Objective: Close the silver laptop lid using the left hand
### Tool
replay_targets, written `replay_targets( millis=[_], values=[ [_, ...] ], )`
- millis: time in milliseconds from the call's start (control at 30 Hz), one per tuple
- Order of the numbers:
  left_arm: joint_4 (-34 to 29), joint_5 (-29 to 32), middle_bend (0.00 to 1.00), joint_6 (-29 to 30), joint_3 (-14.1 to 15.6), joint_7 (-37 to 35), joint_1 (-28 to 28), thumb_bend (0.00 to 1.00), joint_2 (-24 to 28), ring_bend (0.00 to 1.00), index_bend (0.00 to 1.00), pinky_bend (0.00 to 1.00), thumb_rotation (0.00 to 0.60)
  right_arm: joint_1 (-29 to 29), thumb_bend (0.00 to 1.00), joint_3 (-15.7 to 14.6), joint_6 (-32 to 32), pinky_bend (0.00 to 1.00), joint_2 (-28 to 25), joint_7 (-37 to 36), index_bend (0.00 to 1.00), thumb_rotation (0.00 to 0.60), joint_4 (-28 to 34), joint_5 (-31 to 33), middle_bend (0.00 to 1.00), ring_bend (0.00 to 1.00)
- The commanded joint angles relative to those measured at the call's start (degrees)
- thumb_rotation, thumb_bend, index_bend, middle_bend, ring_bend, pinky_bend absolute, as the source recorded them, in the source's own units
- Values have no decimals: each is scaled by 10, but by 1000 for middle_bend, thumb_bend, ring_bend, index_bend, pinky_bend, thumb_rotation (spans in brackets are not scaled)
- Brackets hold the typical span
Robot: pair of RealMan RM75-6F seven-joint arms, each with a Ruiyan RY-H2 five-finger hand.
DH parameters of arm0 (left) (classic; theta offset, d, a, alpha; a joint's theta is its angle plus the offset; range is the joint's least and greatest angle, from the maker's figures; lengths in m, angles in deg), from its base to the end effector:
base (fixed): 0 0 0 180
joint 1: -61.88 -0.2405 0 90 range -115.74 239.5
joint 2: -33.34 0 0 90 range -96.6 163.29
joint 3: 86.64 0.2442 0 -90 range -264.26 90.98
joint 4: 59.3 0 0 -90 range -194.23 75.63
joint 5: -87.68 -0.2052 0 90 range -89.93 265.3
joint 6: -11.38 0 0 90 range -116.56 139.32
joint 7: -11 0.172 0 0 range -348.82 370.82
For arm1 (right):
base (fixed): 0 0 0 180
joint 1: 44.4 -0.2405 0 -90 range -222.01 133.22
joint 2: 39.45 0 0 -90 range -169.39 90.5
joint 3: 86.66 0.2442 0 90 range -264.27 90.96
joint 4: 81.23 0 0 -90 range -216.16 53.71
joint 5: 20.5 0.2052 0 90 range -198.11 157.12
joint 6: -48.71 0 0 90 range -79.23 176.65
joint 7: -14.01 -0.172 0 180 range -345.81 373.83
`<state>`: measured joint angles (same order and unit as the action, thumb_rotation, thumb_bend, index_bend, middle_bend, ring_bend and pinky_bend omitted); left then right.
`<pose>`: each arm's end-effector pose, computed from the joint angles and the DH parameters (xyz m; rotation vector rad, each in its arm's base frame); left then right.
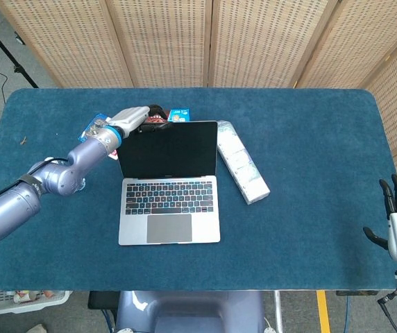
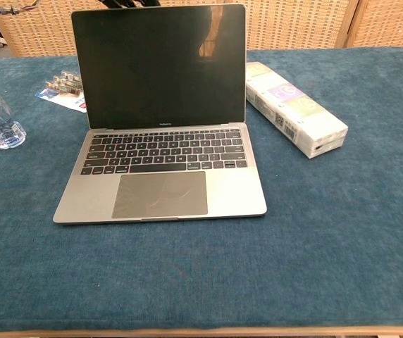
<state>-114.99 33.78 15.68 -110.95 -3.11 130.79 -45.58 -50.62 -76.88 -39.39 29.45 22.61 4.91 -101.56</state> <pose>-0.0557 0.5220 0.0592 -1.8331 -1.4292 -0.8516 -0.3057 -0.2373 0.1782 1.2560 -0.6847 0.8506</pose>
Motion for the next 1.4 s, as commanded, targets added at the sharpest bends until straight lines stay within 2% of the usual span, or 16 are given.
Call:
replay_targets(
  millis=[33,333,600,1067,1400],
  values=[
    [1,-6,260,-4,-12,-7,-5,0,-6,285,339,344,0,0,0,0,0,0,0,0,0,600,0,0,0,0],
    [-7,-36,399,-8,-35,-12,-18,0,-10,423,470,507,0,-1,0,-1,0,0,0,1,0,600,0,-1,0,0],
    [-29,-55,472,4,-50,-18,-34,0,-3,493,555,579,0,-1,0,-3,0,0,1,2,0,600,2,-3,0,0],
    [-119,-92,494,5,-58,-19,-58,0,36,510,585,584,0,-1,0,-5,0,0,1,5,0,600,5,-6,0,0],
    [-156,-114,499,8,-28,-6,-52,0,48,513,591,584,0,-1,0,-6,-3,0,-1,5,0,600,9,-8,0,0]
  ],
)
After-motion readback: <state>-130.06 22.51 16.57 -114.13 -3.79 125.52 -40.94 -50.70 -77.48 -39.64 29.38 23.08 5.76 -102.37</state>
